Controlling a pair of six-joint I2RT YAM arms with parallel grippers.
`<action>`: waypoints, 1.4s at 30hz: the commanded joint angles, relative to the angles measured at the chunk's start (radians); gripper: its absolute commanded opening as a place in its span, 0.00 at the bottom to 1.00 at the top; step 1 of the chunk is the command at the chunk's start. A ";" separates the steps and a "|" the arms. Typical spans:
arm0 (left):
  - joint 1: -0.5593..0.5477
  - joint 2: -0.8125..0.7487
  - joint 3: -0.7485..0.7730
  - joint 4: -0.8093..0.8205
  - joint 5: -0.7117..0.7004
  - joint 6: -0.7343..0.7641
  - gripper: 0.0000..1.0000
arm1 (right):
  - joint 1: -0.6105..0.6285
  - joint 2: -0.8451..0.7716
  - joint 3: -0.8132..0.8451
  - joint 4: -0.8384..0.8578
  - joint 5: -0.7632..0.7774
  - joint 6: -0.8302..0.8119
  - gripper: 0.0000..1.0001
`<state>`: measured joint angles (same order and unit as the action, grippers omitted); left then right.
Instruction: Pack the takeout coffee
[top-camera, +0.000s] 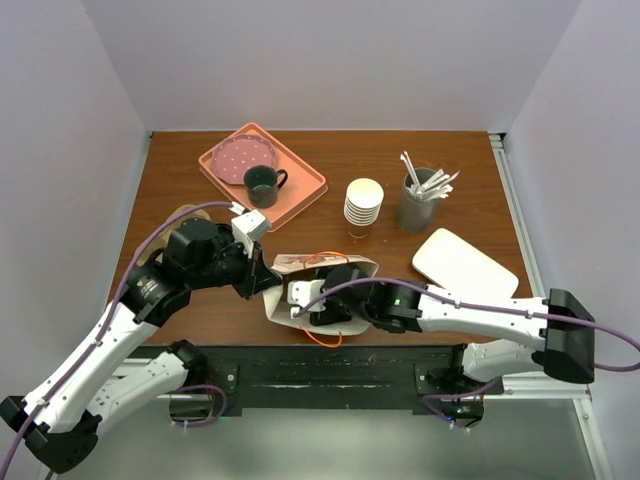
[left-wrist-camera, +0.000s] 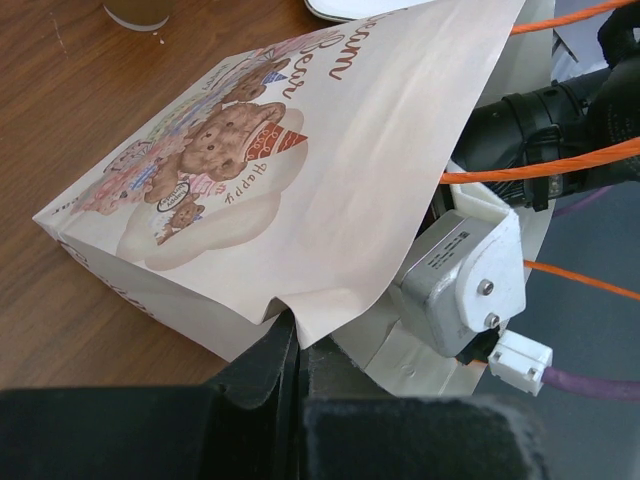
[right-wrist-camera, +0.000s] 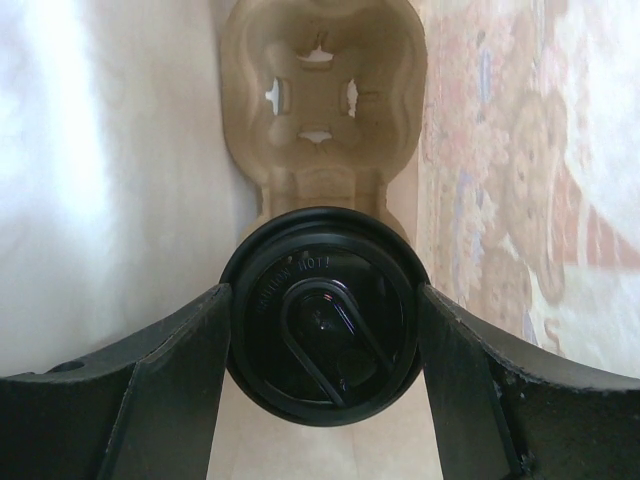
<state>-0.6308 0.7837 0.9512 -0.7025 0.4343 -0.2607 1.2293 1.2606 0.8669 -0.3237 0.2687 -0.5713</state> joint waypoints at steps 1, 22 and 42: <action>-0.001 0.003 0.032 0.032 0.049 0.001 0.00 | 0.001 0.066 0.014 0.051 -0.039 -0.004 0.34; -0.006 0.012 0.029 0.009 0.034 -0.002 0.00 | -0.054 0.010 -0.026 0.115 0.066 0.008 0.32; -0.006 0.042 0.035 0.012 0.009 0.011 0.00 | -0.071 -0.061 -0.085 0.120 0.070 0.011 0.31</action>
<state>-0.6308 0.8207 0.9520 -0.6952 0.4282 -0.2592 1.1732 1.2518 0.8021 -0.2081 0.3405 -0.5793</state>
